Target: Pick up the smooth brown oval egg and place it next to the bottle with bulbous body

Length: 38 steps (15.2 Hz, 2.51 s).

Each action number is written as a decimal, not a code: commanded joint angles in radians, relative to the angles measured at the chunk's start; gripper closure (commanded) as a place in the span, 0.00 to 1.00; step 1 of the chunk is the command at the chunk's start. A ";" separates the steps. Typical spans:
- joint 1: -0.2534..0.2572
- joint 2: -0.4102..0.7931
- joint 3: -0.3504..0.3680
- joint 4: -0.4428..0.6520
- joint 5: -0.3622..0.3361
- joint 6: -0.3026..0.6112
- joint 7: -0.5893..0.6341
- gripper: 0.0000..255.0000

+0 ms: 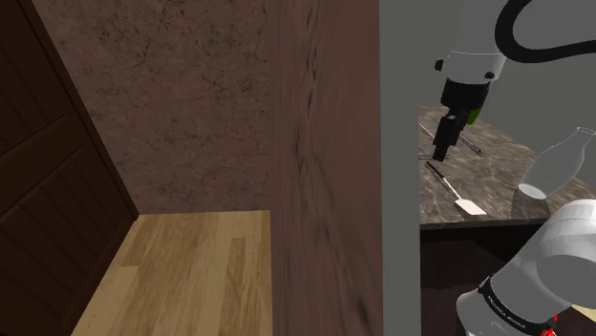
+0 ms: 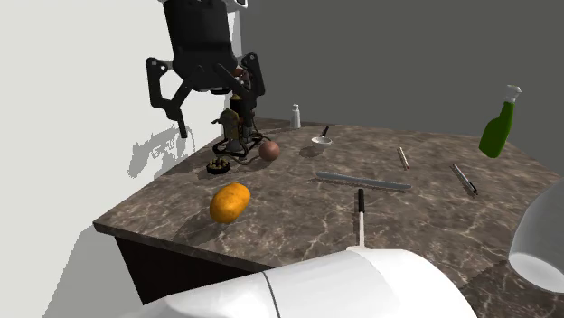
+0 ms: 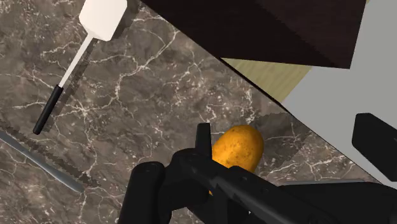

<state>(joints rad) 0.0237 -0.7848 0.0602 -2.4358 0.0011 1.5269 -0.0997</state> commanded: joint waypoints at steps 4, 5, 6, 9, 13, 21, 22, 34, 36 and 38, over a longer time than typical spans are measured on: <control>-0.029 0.086 -0.021 0.004 0.035 0.109 0.046 0.00; -0.038 0.116 -0.028 0.008 0.047 0.144 0.060 0.00; -0.046 0.146 -0.036 0.012 0.059 0.179 0.073 0.00; -0.068 0.238 -0.060 0.030 0.099 0.280 0.107 0.00; -0.091 0.363 -0.094 0.066 0.160 0.405 0.141 0.00; -0.122 0.616 -0.170 0.175 0.330 0.612 0.161 0.00; -0.125 0.648 -0.180 0.192 0.357 0.632 0.159 0.00; -0.212 1.027 -0.239 0.446 0.753 0.788 0.092 0.00; -0.215 1.045 -0.234 0.454 0.768 0.799 0.087 0.00; -0.211 1.064 -0.227 0.457 0.781 0.815 0.079 0.00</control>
<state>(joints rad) -0.1898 0.2693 -0.1710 -1.9813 0.7738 2.3331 -0.0188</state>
